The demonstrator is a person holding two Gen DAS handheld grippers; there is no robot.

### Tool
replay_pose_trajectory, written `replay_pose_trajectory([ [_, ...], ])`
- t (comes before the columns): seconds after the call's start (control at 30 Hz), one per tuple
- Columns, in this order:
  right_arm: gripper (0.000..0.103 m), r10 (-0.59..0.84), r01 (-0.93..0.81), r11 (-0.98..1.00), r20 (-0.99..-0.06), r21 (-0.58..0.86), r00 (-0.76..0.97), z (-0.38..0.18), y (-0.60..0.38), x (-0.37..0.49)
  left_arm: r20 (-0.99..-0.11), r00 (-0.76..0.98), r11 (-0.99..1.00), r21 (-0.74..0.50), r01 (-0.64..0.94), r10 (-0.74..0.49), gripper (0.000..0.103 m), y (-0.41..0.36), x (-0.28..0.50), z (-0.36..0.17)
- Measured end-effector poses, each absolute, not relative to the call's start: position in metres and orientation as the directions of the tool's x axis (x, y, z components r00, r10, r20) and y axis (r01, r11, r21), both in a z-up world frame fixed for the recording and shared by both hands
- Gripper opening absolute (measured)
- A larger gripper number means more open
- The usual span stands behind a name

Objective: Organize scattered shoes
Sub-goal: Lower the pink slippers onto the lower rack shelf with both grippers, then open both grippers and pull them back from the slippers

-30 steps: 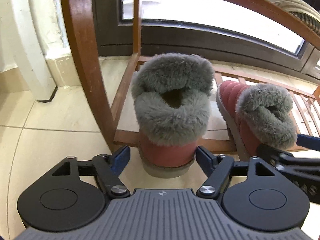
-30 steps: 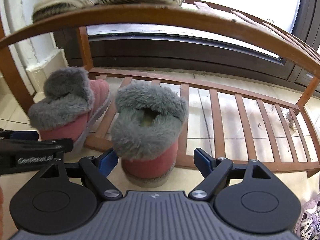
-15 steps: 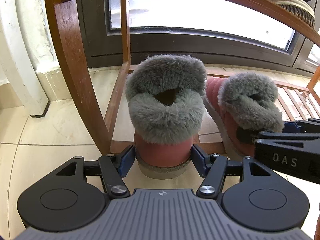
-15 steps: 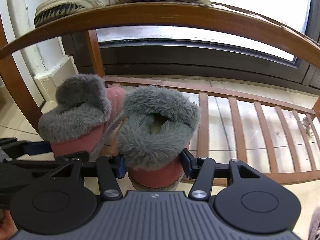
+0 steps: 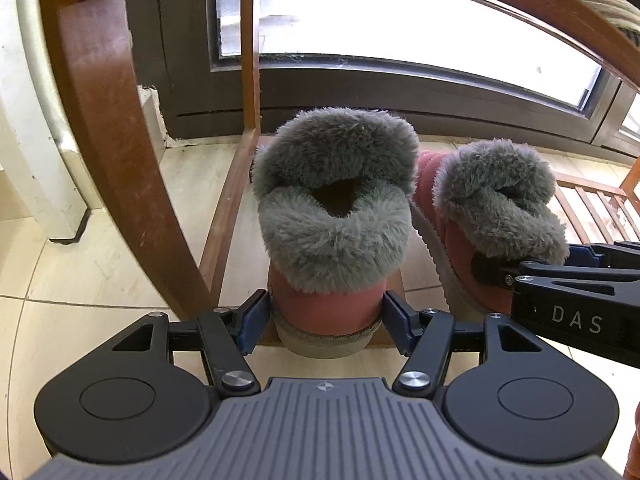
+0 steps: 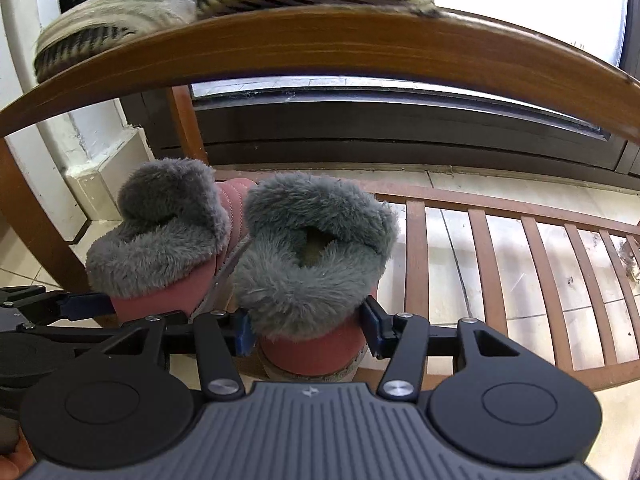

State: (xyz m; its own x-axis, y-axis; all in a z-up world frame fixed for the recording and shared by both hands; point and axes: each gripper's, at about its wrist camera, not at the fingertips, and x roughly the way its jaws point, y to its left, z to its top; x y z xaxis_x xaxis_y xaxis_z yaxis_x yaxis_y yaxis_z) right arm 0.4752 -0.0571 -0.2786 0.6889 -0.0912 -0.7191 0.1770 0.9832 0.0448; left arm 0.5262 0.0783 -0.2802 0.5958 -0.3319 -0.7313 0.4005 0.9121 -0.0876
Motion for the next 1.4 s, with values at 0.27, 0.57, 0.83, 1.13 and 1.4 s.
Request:
replay_pose_trajectory([
  [0.27,0.076,-0.073,0.169,0.984,-0.731,0.059,0.678,-0.279,-0.061,0.474,-0.750,0.583,0.917,-0.079,0.391,-0.313,0.068,0.078,0.529,-0.279],
  [0.57,0.088,-0.034,0.133,0.989,-0.757,0.070,0.652,-0.259,-0.071,0.440,-0.776,0.531,0.910,-0.131,0.393,-0.341,0.080,0.091,0.498,-0.272],
  [0.83,0.089,-0.009,0.115,0.991,-0.804,0.074,0.594,-0.242,-0.085,0.395,-0.771,0.525,0.896,-0.133,0.423,-0.362,0.080,0.084,0.456,-0.249],
  [1.13,0.090,-0.009,0.128,0.990,-0.854,0.068,0.520,-0.237,-0.105,0.341,-0.776,0.508,0.884,-0.133,0.449,-0.375,0.080,0.073,0.413,-0.230],
  [1.4,0.091,-0.016,0.129,0.991,-0.894,0.047,0.448,-0.241,-0.130,0.277,-0.788,0.458,0.853,-0.155,0.498,-0.411,0.080,0.049,0.366,-0.224],
])
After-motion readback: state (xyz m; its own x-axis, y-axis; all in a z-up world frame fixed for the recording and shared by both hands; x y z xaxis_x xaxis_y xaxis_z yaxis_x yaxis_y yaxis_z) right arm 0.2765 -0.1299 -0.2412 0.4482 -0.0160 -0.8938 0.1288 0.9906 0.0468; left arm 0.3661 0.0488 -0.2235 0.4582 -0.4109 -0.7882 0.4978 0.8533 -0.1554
